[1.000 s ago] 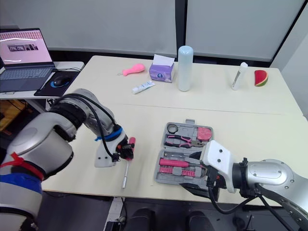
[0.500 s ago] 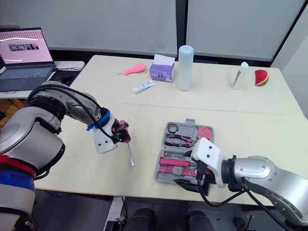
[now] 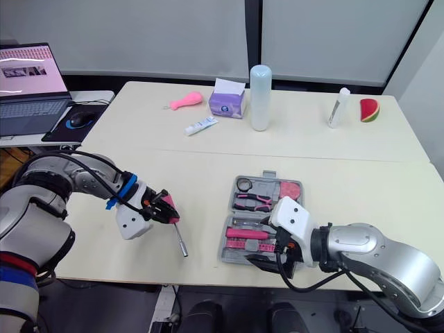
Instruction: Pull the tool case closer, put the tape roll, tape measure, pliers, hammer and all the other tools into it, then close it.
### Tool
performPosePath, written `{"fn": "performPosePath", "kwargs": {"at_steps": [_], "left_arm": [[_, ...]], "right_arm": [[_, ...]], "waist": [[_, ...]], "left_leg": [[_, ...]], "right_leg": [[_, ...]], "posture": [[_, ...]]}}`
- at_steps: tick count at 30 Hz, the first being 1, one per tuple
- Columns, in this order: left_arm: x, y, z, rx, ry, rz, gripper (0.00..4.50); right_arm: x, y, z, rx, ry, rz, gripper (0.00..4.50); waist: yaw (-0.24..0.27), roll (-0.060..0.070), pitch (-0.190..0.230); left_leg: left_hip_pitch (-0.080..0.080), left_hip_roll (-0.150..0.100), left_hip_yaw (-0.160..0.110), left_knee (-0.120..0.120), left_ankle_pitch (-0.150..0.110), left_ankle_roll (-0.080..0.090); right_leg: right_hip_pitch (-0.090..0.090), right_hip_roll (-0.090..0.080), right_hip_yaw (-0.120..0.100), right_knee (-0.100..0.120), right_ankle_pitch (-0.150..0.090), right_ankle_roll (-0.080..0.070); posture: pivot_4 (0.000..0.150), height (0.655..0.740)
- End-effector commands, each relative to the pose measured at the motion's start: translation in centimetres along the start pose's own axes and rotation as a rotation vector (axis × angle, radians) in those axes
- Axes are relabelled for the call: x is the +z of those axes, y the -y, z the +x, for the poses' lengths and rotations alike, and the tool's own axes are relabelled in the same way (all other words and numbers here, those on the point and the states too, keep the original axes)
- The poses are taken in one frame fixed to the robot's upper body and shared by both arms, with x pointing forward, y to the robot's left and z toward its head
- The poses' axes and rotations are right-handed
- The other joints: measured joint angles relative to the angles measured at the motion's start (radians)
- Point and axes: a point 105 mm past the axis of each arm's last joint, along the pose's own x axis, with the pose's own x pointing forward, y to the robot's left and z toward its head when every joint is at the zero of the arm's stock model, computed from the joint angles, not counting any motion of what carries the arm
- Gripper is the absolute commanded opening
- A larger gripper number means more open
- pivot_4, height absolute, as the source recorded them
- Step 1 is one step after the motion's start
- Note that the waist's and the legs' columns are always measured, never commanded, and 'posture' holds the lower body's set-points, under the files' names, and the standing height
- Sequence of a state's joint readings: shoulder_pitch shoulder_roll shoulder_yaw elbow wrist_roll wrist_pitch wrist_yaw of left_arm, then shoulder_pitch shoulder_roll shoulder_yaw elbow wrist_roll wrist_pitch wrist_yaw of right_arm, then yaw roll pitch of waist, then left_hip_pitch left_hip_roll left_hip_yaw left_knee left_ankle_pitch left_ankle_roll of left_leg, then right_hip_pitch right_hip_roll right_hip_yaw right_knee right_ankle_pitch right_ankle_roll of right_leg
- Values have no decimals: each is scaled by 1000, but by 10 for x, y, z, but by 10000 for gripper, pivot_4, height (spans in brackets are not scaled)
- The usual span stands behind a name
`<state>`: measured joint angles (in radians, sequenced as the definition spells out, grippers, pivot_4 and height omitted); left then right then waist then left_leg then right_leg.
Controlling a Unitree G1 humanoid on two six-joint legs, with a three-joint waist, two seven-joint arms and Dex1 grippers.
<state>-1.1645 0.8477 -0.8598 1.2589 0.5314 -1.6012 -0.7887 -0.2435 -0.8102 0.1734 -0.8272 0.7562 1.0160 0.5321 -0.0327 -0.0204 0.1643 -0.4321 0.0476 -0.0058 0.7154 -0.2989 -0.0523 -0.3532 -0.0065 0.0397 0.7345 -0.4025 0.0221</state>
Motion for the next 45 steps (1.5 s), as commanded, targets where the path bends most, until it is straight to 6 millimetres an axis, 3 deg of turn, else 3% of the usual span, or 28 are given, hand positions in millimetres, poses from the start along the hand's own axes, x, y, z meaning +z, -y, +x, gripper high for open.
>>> {"fn": "performPosePath", "kwargs": {"at_steps": [1, 6, 13, 16, 22, 28, 37, 45], "left_arm": [[4, -4, -8, 74, -7, 15, 4622], [13, -3, -7, 120, -6, -59, 4622], [24, 2, -11, 154, 7, -313, 4622], [21, 9, -13, 186, -4, -551, 4622], [13, 17, -11, 304, -55, -1225, 4622], [15, 21, -1, 415, -78, -1685, 4622], [-10, 6, 21, 658, -198, -1922, 4622], [-24, 2, 44, 751, -286, -1947, 4622]], "right_arm": [[3, 0, 1, -10, 16, -27, 45000], [3, 3, 7, -18, 19, -28, 45000], [5, 3, 14, -10, 23, -35, 45000], [6, 2, 15, -7, 28, -43, 45000], [10, -2, 15, 3, 42, -108, 45000], [16, -7, 14, 20, 73, -209, 45000], [12, -11, 16, 48, 58, -230, 45000], [13, -9, 15, 44, 49, -232, 45000]], "waist": [[0, 0, 0], [-8, 0, 0], [-23, 0, 0], [-25, 1, 0], [-26, 1, 0], [-24, 1, 0], [-8, 0, -1], [4, 3, -5]], "left_leg": [[0, 0, 0, 0, 0, 0], [0, 0, -2, 0, 0, -1], [0, 0, -7, 0, 1, -2], [0, 0, -8, 0, 1, -2], [0, 0, -10, 0, 1, -1], [0, 0, -10, 0, 0, 1], [0, -1, -10, 1, 1, 1], [0, -1, -10, 1, 1, 0]], "right_leg": [[0, 0, 0, 0, 0, 0], [0, 0, 0, 1, 0, 0], [1, 0, -1, 1, 0, 0], [2, 0, -2, 1, 0, 0], [2, 1, -2, 2, 0, 0], [2, 2, -2, 2, 0, 0], [3, 2, -1, 2, 0, 0], [5, 2, 0, 1, 0, 0]], "posture": [[1500, 7002], [1500, 7002], [1500, 7002], [1500, 7002], [1500, 7002], [1500, 7002], [1500, 7002], [1500, 7002]]}}
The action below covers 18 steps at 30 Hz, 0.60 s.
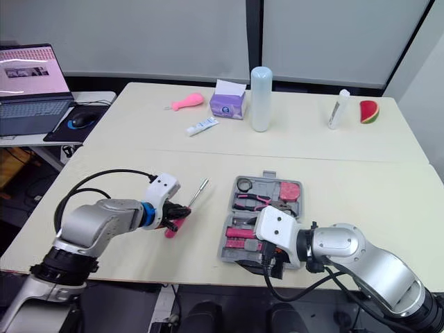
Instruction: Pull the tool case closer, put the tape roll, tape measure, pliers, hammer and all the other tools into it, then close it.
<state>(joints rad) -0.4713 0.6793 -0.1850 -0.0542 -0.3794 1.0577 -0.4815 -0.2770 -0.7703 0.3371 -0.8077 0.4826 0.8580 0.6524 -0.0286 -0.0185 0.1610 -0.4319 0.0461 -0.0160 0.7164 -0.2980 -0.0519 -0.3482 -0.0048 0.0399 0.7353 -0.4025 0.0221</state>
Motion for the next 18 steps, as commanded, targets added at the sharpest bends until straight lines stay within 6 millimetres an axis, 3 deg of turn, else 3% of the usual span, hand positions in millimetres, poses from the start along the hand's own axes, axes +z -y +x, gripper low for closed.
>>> {"fn": "performPosePath", "kwargs": {"at_steps": [1, 6, 7, 13, 18], "left_arm": [[-1, -10, 5, 71, 14, -1, 4622], [-6, -9, 12, 66, 37, -27, 4622], [-7, -9, 11, 65, 41, -32, 11998], [-16, -12, 9, 60, 40, -40, 29687], [-5, -19, -13, 46, 100, -16, 44750]], "right_arm": [[9, 0, -3, -5, 22, -40, 45000], [10, 3, -5, -26, 20, -45, 45000], [11, 4, -5, -33, 21, -45, 45000], [12, 11, -9, -81, 30, -48, 45000], [14, 16, -16, -131, 48, -40, 45000]], "waist": [[1, 3, -2], [1, 5, -4], [1, 5, -3], [0, 4, -3], [-1, 3, -3]], "left_leg": [[0, 0, 0, 0, 0, 0], [6, -1, 0, 0, 0, 1], [7, -1, 0, 0, 0, 2], [7, 0, -1, -1, 0, 1], [7, 0, -1, -1, 0, 1]], "right_leg": [[1, 0, 0, 0, 0, 0], [7, 0, 0, -1, 0, 0], [9, 0, 0, -1, 0, 0], [9, 0, 0, -2, 0, 0], [9, 0, 0, -2, 0, 0]], "posture": [[1500, 7002], [1500, 7002], [1500, 7002], [1500, 7002], [1500, 7002]]}}
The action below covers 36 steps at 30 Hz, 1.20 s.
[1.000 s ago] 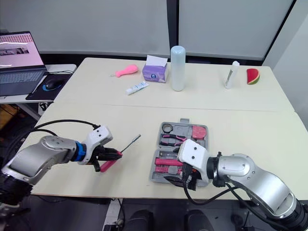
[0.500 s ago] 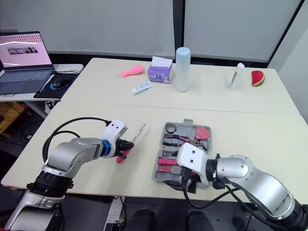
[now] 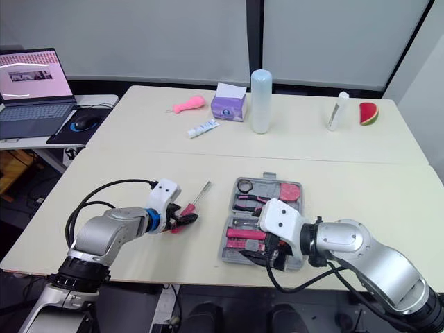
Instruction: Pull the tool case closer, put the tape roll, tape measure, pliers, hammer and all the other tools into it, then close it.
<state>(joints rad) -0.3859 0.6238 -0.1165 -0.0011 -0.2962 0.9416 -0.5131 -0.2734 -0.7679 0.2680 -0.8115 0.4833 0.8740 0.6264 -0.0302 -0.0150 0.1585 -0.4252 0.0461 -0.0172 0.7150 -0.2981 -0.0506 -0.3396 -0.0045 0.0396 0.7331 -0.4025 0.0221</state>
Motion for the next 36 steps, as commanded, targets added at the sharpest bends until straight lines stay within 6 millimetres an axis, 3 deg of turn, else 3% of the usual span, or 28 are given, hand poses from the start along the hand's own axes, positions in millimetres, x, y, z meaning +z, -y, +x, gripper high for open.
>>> {"fn": "performPosePath", "kwargs": {"at_steps": [1, 5, 10, 18, 26, 30, 36], "left_arm": [[18, -14, -23, 21, 79, 31, 44919], [30, -19, -39, -33, 202, 54, 44919], [24, -14, -40, -95, 279, 72, 44919], [13, 3, -3, -22, 285, 57, 44919], [5, 2, 23, 33, 248, 1, 44919], [3, 3, 31, 26, 225, 13, 35535], [-8, 2, 31, 23, 173, -11, 17767]], "right_arm": [[10, 3, -8, -54, 45, -31, 45000], [9, 5, -12, -99, 55, -19, 45000], [6, 6, -12, -130, 56, -10, 45000], [4, 5, -9, -138, 57, 0, 45000], [4, 5, -10, -140, 51, 1, 45000], [6, 5, -9, -140, 51, 2, 45000], [6, 5, -10, -148, 48, 2, 45000]], "waist": [[0, 0, 0], [2, 0, 0], [2, 0, 0], [3, 0, 0], [4, 0, 0], [4, 0, 0], [4, 0, 0]], "left_leg": [[0, 0, 0, 0, 0, 0], [0, 0, 0, 0, 0, 0], [0, 0, 0, -1, 0, -1], [0, 0, 0, -1, -1, 2], [0, 0, 0, -1, -1, 2], [0, 0, 0, -1, -1, 2], [0, -1, 0, -1, -1, 1]], "right_leg": [[0, 0, 0, 0, 0, 0], [0, 0, 0, 0, 0, 0], [0, 0, 0, -1, 0, 0], [0, 0, 0, -1, 0, 0], [0, 0, 0, -1, 0, 0], [0, 0, 0, -1, 0, 0], [1, 0, 0, -1, 0, 0]], "posture": [[1500, 7002], [1500, 7002], [1500, 7002], [1500, 7002], [1500, 7002], [1500, 7002], [1500, 7002]]}}
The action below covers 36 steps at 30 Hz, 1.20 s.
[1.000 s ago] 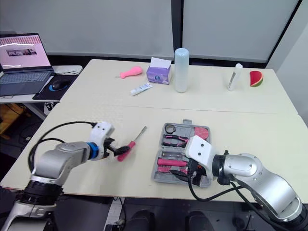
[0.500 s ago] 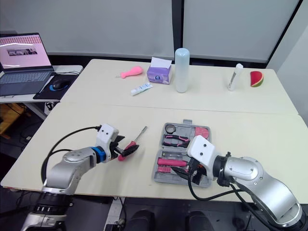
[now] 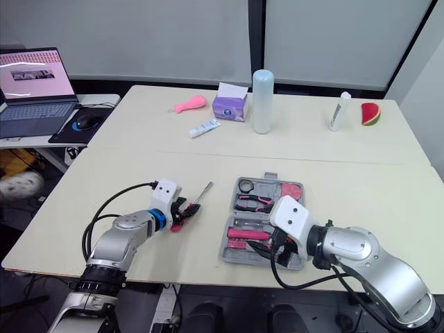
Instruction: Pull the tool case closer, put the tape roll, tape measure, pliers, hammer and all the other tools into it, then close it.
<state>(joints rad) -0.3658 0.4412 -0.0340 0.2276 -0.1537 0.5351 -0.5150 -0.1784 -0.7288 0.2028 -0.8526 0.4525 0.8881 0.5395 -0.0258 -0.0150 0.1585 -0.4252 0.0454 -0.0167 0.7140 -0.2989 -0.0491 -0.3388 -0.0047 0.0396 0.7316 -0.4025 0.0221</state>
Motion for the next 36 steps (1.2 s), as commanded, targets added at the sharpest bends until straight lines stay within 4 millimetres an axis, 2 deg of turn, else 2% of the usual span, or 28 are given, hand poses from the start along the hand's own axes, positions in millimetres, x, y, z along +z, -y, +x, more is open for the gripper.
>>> {"fn": "performPosePath", "kwargs": {"at_steps": [1, 4, 8, 10, 13, 17, 20, 23, 29, 32, 36], "left_arm": [[-14, 5, -1, -20, -53, -16, 14226], [-17, 5, -5, -17, -65, -27, 6026], [-9, -6, -17, 4, -35, -33, 6164], [3, -10, -27, -18, 1, -12, 6164], [22, -4, -42, -110, 55, 60, 6164], [50, 34, -65, -390, 105, 267, 6164], [58, 71, -77, -611, 89, 393, 6164], [62, 105, -81, -787, 58, 497, 6164], [57, 153, -67, -944, 14, 604, 6164], [50, 174, -57, -981, 10, 658, 6164], [45, 189, -49, -1004, 43, 684, 6164]], "right_arm": [[13, -1, -3, -13, 40, -43, 45000], [13, -1, -3, -18, 42, -44, 45000], [14, 2, -3, -30, 47, -47, 45000], [14, 3, -4, -36, 46, -48, 45000], [13, 5, -8, -46, 41, -49, 45000], [10, 4, -22, -27, 21, -31, 45000], [3, -3, -37, 21, -28, -8, 45000], [-7, -6, -54, 51, -102, 12, 45000], [-19, -10, -77, 71, -212, 44, 45000], [-21, -12, -80, 70, -225, 51, 45000], [-21, -15, -80, 72, -225, 57, 45000]], "waist": [[0, 0, 0], [0, 0, 0], [-4, 0, 0], [-5, 0, 0], [-4, 0, 1], [5, -1, 1], [17, -1, 1], [24, 0, 2], [21, 0, 2], [21, 0, 2], [22, 0, 2]], "left_leg": [[0, 0, 0, 0, 0, 0], [0, 0, 0, 0, 0, 0], [0, 0, 0, 0, 0, 0], [0, 1, 0, 0, 0, 0], [0, 1, 0, -1, 0, 0], [-1, 0, -1, -1, 1, -2], [-1, -1, -1, -2, 1, -2], [-1, -1, -1, -2, 1, -1], [0, -1, -1, -3, 0, 1], [-1, 0, -1, -3, 0, 1], [-1, -1, -1, -3, 0, 1]], "right_leg": [[0, 0, 0, 0, 0, 0], [0, 0, 0, 0, 0, 0], [0, 0, 0, 0, 0, 0], [0, 0, 0, 0, 0, 0], [0, 1, 0, 0, 0, 0], [0, 0, 0, -2, 0, 0], [2, 0, 0, -6, 0, 0], [4, 0, 0, -9, 0, 0], [6, 6, 1, -11, 0, 0], [6, 7, 2, -11, 0, 0], [6, 7, 2, -11, 0, 0]], "posture": [[1500, 7002], [1500, 7002], [1500, 7002], [1500, 7002], [1500, 7002], [1500, 7002], [1500, 7002], [1500, 7002], [1500, 7002], [1500, 7002], [1500, 7002]]}}
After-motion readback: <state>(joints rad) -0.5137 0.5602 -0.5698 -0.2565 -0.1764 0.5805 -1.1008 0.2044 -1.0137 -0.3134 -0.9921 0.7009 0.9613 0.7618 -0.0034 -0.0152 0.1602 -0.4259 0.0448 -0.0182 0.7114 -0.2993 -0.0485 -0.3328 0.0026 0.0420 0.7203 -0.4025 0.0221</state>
